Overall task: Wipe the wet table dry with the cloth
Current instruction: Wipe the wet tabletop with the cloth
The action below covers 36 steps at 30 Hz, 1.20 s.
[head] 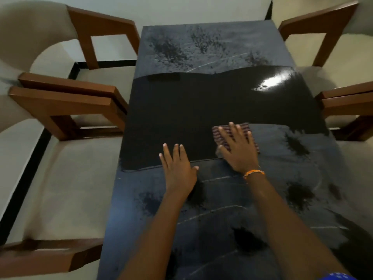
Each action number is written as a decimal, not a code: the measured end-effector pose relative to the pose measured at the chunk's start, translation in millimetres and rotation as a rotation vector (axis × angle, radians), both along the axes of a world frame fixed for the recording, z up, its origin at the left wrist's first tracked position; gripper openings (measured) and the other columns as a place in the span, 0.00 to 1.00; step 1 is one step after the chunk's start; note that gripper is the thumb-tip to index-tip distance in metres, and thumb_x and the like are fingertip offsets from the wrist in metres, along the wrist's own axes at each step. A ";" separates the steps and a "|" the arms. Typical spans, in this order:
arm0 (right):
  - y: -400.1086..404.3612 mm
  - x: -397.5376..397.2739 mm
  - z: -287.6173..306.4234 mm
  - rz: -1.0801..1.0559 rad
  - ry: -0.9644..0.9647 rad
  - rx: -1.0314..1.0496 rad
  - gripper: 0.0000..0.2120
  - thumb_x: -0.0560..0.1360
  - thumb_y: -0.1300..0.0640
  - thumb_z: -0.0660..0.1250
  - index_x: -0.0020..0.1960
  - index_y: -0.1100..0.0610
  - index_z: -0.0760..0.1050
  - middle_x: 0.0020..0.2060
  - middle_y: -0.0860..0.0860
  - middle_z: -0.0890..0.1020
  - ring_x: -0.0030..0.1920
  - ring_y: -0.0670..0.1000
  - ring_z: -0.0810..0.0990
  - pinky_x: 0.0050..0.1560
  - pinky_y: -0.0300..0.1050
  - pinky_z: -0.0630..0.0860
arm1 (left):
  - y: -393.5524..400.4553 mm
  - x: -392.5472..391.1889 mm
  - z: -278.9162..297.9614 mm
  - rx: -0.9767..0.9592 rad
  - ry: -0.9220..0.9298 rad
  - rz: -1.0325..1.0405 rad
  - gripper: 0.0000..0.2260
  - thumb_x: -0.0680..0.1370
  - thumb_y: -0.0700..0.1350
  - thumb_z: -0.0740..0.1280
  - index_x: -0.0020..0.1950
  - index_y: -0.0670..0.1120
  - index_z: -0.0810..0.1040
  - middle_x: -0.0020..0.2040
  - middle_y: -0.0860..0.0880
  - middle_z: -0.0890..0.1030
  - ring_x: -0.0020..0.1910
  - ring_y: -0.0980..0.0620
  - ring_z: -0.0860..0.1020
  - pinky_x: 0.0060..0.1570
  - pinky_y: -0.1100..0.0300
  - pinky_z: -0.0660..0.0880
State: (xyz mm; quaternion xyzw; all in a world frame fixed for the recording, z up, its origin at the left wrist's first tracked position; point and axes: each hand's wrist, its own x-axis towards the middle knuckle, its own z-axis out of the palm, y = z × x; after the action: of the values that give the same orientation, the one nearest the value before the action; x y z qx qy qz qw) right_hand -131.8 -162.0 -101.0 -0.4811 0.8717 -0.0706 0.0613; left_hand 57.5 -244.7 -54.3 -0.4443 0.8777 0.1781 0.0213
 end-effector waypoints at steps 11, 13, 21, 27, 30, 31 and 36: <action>150.0 -146.9 1.2 -0.582 -0.001 0.062 0.29 0.79 0.48 0.55 0.77 0.49 0.50 0.77 0.57 0.51 0.76 0.59 0.49 0.74 0.65 0.47 | 37.9 -48.9 -12.7 -0.067 -0.166 -0.099 0.46 0.68 0.66 0.65 0.75 0.42 0.53 0.77 0.44 0.53 0.75 0.41 0.39 0.70 0.42 0.35; 129.5 -131.1 1.7 -0.638 0.009 0.035 0.29 0.79 0.47 0.55 0.77 0.50 0.50 0.77 0.59 0.52 0.76 0.61 0.49 0.73 0.66 0.46 | 38.2 -50.3 -14.0 -0.055 -0.156 -0.084 0.46 0.68 0.66 0.66 0.75 0.42 0.53 0.77 0.44 0.52 0.75 0.42 0.39 0.71 0.43 0.36; -35.5 -10.0 5.8 -0.029 -0.085 -0.021 0.31 0.77 0.44 0.55 0.77 0.48 0.49 0.77 0.57 0.48 0.77 0.59 0.45 0.73 0.61 0.37 | 40.0 -52.8 -15.9 -0.020 -0.153 -0.060 0.45 0.69 0.64 0.66 0.75 0.43 0.51 0.78 0.46 0.50 0.75 0.42 0.38 0.72 0.44 0.38; -37.1 -24.6 6.4 0.251 -0.085 -0.048 0.28 0.77 0.44 0.55 0.75 0.45 0.55 0.77 0.53 0.53 0.77 0.54 0.50 0.74 0.56 0.41 | 56.9 -68.5 -12.5 -0.047 -0.126 0.003 0.46 0.69 0.62 0.67 0.76 0.43 0.48 0.77 0.44 0.50 0.76 0.42 0.39 0.73 0.46 0.40; -6.7 -72.1 4.4 0.143 -0.052 -0.061 0.28 0.76 0.45 0.56 0.75 0.45 0.55 0.77 0.52 0.54 0.77 0.54 0.51 0.74 0.56 0.43 | 76.0 -96.0 -9.4 -0.034 -0.093 -0.048 0.46 0.69 0.64 0.67 0.76 0.42 0.47 0.78 0.46 0.49 0.76 0.43 0.38 0.73 0.47 0.39; 5.6 -92.1 4.0 0.093 -0.039 -0.052 0.29 0.76 0.44 0.56 0.76 0.44 0.54 0.77 0.52 0.53 0.77 0.54 0.51 0.75 0.56 0.43 | 82.6 -106.5 -8.5 -0.028 -0.081 -0.073 0.47 0.69 0.64 0.67 0.76 0.42 0.48 0.78 0.46 0.49 0.76 0.44 0.38 0.73 0.47 0.39; 78.6 -198.4 -0.7 -0.212 -0.014 -0.001 0.28 0.78 0.43 0.54 0.76 0.44 0.51 0.77 0.52 0.51 0.77 0.56 0.49 0.74 0.59 0.44 | 111.4 -145.4 -10.8 -0.020 -0.058 -0.172 0.48 0.67 0.64 0.68 0.76 0.44 0.47 0.78 0.47 0.47 0.75 0.45 0.36 0.70 0.47 0.34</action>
State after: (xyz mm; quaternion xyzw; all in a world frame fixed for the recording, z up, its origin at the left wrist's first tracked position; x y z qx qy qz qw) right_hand -330.2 -83.4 -101.6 -0.3856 0.9172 -0.0805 0.0595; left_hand -87.8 -133.3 -65.1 -0.3725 0.9134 0.1537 0.0574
